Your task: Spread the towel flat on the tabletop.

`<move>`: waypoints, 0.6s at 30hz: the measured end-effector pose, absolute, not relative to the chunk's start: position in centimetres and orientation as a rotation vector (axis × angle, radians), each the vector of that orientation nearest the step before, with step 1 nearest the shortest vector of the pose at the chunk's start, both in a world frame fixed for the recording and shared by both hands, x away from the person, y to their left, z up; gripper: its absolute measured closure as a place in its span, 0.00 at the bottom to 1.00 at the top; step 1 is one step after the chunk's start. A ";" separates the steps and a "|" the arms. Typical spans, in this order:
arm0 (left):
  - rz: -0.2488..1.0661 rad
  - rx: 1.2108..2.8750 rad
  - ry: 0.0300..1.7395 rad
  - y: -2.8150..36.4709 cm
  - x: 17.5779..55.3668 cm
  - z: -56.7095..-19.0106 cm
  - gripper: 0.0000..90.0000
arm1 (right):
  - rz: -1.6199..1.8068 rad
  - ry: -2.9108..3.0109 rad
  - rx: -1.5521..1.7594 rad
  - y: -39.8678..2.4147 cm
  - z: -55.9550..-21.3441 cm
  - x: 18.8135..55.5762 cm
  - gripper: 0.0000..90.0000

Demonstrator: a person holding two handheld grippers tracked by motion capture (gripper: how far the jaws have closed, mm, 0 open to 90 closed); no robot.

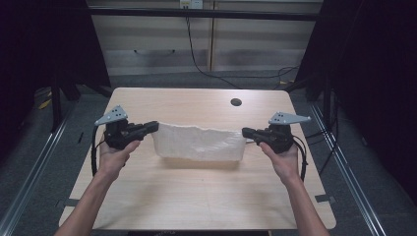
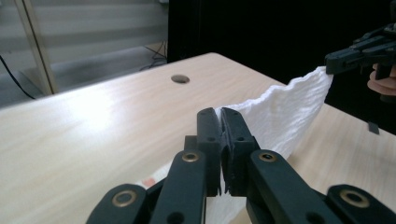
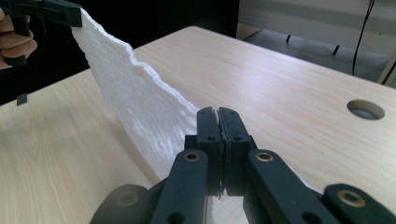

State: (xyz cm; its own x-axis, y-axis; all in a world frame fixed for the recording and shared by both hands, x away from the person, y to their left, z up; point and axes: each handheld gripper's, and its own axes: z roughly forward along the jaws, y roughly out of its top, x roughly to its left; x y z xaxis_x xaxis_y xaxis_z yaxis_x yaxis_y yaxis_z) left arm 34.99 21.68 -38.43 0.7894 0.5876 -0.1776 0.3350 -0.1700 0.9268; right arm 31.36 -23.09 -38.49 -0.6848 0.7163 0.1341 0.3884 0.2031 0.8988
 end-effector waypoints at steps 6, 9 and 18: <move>0.222 1.820 0.712 22.0 33.7 -40.5 0.97 | 1.463 2.201 1.045 -23.2 -40.0 29.8 0.98; 0.202 1.836 0.707 22.1 33.0 -41.4 0.97 | 1.473 2.211 1.066 -23.3 -41.2 29.0 0.98; 0.162 1.901 0.727 22.1 31.6 -43.7 0.97 | 1.416 2.274 1.086 -23.6 -42.9 27.6 0.98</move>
State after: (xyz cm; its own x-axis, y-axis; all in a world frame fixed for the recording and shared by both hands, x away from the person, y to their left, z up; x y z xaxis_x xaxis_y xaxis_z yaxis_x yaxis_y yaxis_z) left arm 31.62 22.15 -43.67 0.8066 0.5526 -0.2097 0.4110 -0.2694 0.8709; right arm 27.60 -23.60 -42.94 -0.6908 0.7036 0.1666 0.4599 0.2498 0.8521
